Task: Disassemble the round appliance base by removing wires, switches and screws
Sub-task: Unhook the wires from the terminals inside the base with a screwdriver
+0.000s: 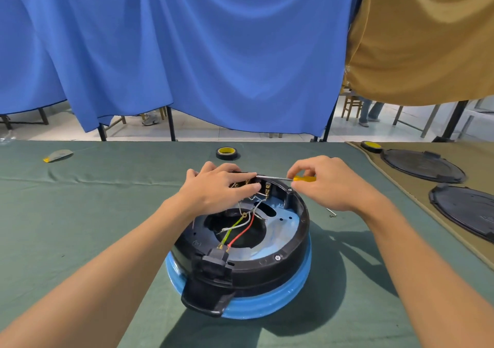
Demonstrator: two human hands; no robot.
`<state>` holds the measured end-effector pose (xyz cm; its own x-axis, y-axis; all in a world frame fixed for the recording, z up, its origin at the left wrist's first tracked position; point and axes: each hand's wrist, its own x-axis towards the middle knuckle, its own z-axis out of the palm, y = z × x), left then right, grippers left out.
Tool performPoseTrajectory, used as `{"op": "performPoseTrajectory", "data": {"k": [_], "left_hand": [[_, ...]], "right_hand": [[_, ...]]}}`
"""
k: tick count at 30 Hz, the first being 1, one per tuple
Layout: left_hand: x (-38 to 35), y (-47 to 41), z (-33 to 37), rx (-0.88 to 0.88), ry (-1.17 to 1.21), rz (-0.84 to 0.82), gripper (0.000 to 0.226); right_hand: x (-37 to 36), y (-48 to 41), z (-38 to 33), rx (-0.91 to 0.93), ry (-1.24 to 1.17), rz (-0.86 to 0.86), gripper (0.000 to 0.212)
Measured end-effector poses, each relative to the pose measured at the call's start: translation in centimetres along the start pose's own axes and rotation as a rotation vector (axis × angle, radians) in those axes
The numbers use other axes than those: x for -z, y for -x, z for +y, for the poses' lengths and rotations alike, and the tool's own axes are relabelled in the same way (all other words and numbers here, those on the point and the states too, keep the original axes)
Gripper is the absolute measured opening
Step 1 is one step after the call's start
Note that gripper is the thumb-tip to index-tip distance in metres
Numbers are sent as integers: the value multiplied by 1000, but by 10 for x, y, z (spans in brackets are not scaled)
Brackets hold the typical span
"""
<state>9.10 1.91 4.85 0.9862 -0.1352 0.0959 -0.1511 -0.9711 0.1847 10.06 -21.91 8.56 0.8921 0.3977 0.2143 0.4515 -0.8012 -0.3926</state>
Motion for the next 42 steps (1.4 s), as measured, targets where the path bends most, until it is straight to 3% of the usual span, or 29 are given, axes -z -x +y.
{"op": "performPoseTrajectory", "data": {"k": [9, 13, 26, 42], "left_hand": [[-10, 5, 3, -14, -111, 19, 70], [-9, 5, 3, -25, -104, 42, 50], [-7, 3, 4, -24, -131, 7, 57], [-5, 3, 3, -20, -115, 8, 52]], "right_hand": [[-4, -6, 3, 23, 261, 127, 18], [-6, -9, 3, 84, 309, 158, 19], [-8, -15, -6, 116, 505, 174, 21], [30, -68, -14, 130, 324, -231, 15]]}}
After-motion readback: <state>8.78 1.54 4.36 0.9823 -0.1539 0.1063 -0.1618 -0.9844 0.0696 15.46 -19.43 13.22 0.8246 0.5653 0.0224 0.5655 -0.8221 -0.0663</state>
